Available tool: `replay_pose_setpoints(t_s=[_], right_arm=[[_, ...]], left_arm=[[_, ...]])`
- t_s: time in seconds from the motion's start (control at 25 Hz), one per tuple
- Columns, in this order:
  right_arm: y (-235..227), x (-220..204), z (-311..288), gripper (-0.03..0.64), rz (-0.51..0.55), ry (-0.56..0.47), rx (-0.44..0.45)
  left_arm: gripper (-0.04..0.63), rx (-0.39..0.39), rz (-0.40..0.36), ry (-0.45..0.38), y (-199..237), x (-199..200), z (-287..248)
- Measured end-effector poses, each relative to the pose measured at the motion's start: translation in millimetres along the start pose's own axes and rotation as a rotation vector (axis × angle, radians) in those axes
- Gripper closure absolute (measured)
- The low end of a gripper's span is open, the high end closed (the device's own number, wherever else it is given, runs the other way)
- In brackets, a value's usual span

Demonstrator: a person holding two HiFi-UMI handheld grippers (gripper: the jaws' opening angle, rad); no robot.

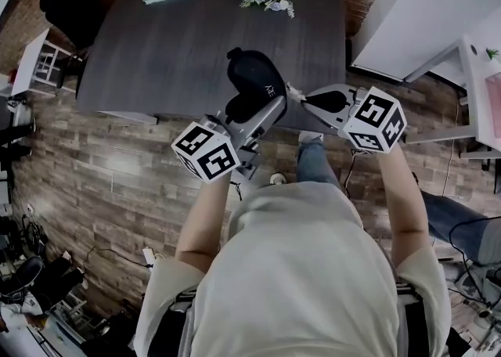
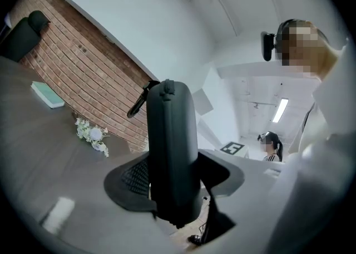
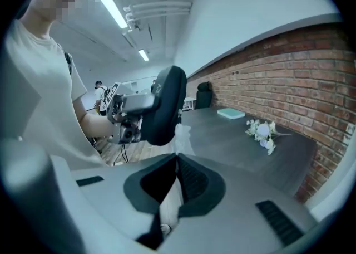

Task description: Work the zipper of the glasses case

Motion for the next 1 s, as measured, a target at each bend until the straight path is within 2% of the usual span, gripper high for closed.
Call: replay_pose_setpoints(t_s=[0.16, 0.36, 0.64, 0.88, 1.0], right_arm=[[4.5, -22.3, -13.3, 0.612, -0.068, 0.005, 0.025], [14.0, -32.0, -34.8, 0.612, -0.158, -0.051, 0.080], [25.9, -42.5, -59.0, 0.612, -0.174, -0.035, 0.117], [32.6, -47.2, -69.6, 0.612, -0.159, -0.023, 0.194], [25.6, -53.0, -70.7, 0.612, -0.147, 0.011, 0.183]], left_arm=[[0.347, 0.027, 0.002, -0.024, 9.9, 9.1, -1.6], [0.345, 0.039, 0.017, -0.033, 13.2, 9.9, -11.3], [0.347, 0.032, 0.071, -0.042, 30.3, 2.2, -29.1], [0.348, -0.012, 0.125, 0.015, 37.6, -17.6, -51.1], [0.347, -0.014, 0.168, 0.050, 46.4, -33.3, -61.9]])
Point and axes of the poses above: the fingertips, and each gripper's own axes: z backward along the fingers, y to its left, x out of its top, the point moved 10 cm from there along z, backward along the fingers, and after that the axes turned 13 degrees about -z, right-handed, at the moved point
